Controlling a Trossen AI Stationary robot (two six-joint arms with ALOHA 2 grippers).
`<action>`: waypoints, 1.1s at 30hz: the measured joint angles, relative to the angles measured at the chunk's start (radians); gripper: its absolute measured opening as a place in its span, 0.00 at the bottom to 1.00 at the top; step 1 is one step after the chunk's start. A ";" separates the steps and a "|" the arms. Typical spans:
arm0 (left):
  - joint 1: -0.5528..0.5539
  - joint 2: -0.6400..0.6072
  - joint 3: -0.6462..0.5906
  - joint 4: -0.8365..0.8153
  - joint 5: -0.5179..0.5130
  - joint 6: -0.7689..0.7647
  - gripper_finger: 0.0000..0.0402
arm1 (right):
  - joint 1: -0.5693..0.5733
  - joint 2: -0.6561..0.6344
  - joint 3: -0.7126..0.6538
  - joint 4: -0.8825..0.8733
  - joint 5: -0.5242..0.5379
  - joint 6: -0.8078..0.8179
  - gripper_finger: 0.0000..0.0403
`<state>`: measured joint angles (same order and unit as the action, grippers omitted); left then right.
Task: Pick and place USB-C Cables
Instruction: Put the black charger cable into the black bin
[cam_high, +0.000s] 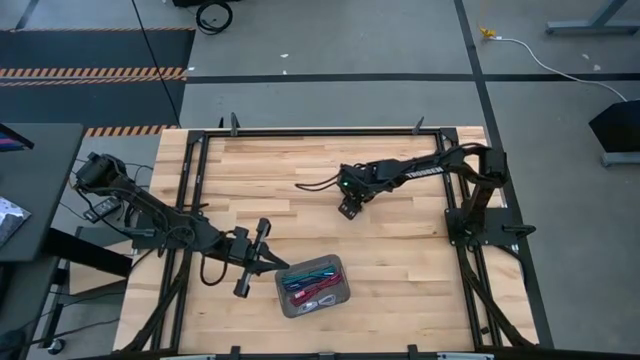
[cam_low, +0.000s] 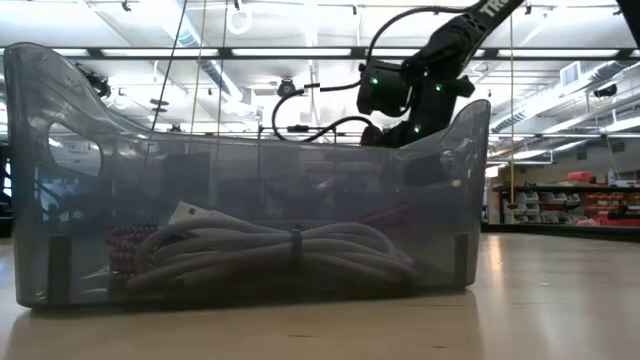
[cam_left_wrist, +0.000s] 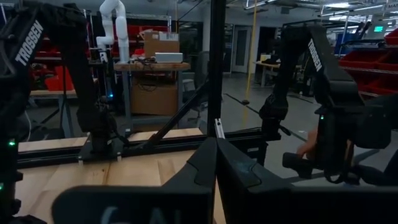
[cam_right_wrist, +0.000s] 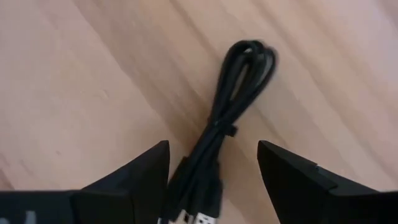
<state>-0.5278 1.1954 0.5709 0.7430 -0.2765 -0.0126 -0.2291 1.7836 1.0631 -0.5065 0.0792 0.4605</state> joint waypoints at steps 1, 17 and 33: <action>0.000 0.000 0.000 0.000 0.000 0.001 0.04 | 0.000 0.000 -0.010 0.015 -0.002 -0.003 0.62; 0.003 0.000 0.000 0.000 0.000 0.005 0.04 | 0.023 -0.005 -0.102 0.119 0.050 -0.115 0.24; 0.003 0.000 0.000 0.005 0.000 0.006 0.05 | 0.253 -0.008 0.153 -0.076 0.216 -0.356 0.12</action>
<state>-0.5247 1.1954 0.5709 0.7475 -0.2768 -0.0067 0.0239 1.7760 1.2157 -0.5827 0.2953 0.1043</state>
